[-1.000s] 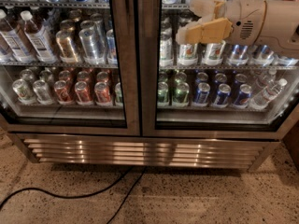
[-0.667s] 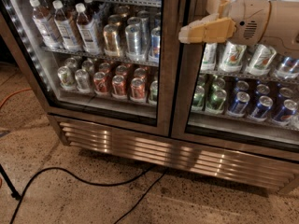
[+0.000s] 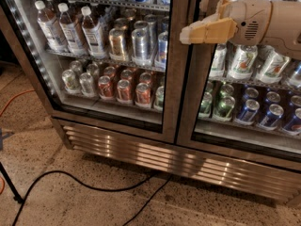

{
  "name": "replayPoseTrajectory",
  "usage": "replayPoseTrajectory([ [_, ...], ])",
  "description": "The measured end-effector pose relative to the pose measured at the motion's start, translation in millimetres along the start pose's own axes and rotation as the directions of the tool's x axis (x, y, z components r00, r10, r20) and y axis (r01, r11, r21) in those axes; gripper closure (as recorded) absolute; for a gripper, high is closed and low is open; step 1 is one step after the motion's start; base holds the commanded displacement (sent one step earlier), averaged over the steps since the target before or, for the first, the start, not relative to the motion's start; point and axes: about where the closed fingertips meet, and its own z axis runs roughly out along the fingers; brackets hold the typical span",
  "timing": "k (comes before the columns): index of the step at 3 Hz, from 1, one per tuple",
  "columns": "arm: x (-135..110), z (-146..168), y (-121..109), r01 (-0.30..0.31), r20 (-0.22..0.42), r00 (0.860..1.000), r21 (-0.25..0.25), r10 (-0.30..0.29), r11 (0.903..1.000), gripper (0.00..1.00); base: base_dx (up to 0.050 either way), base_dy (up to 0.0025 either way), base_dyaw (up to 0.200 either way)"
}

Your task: Open right fridge door

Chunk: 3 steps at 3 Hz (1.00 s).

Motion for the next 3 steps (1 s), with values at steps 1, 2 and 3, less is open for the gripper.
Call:
replayPoseTrajectory([
  [1,0.0,0.0,0.0,0.000,0.000,1.000,0.000,0.000,1.0000,0.19,0.000,0.00000,0.000],
  [2,0.0,0.1,0.0,0.000,0.000,1.000,0.000,0.000,1.0000,0.42,0.000,0.00000,0.000],
  [3,0.0,0.1,0.0,0.000,0.000,1.000,0.000,0.000,1.0000,0.65,0.000,0.00000,0.000],
])
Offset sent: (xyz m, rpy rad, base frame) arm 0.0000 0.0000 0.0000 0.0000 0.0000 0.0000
